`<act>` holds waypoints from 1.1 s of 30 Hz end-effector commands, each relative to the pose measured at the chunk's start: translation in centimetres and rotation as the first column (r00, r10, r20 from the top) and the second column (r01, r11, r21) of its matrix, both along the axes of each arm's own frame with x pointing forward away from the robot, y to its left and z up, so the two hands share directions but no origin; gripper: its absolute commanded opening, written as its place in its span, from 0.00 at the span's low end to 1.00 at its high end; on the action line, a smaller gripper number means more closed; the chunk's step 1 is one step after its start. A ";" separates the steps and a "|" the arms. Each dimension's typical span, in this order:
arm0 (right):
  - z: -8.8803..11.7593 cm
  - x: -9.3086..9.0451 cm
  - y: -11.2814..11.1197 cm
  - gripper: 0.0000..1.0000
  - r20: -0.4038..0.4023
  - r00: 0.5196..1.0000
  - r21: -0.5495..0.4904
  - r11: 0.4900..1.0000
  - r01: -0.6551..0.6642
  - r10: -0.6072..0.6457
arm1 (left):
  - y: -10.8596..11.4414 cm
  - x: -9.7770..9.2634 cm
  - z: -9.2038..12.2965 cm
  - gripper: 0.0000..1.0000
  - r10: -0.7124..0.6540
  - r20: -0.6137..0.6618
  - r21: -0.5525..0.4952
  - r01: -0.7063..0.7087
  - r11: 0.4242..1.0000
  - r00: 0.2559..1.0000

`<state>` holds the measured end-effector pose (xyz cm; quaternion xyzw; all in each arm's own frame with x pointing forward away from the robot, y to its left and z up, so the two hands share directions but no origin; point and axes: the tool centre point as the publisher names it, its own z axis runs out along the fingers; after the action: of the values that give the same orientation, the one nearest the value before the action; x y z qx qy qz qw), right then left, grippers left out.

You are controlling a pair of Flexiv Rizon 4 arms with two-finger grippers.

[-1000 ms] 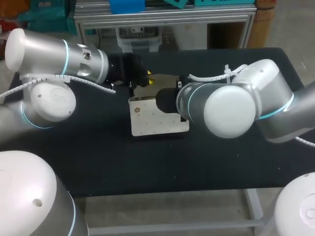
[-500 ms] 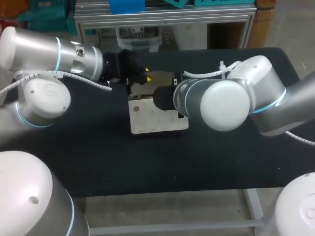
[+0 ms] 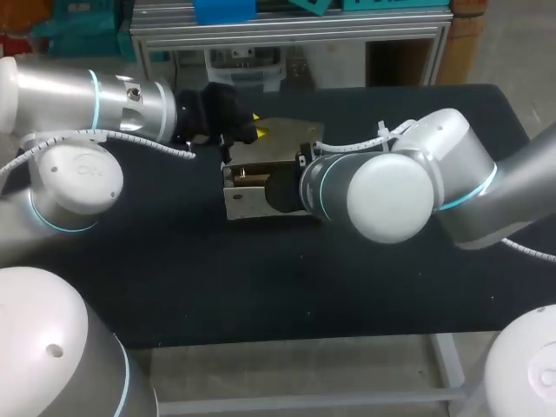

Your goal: Pick up the bag, open it, inspect its contents, close it, and place it on the opposite side

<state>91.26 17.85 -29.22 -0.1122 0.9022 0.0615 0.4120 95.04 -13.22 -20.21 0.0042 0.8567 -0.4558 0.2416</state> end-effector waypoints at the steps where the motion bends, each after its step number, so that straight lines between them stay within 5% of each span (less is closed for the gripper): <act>1: -0.4 -0.6 -0.2 0.00 0.243 0.970 0.062 0.998 -0.005 -0.010 | 0.1 -0.2 0.4 0.00 -0.003 0.003 -0.008 0.003 1.000 1.000; 19: 2.8 1.6 -0.2 0.00 0.341 0.938 0.123 0.992 0.017 -0.058 | -0.1 -1.0 0.1 0.00 -0.034 -0.010 0.008 0.034 0.999 0.999; 33: 0.3 3.8 0.4 0.00 0.261 0.964 0.108 0.994 0.023 -0.051 | 0.3 -1.0 0.0 0.00 -0.033 -0.007 -0.010 0.033 0.999 0.999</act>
<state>94.61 18.04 -27.81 -0.0886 0.8951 0.0724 0.4310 94.24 -13.16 -20.22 0.0148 0.8582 -0.4592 0.2289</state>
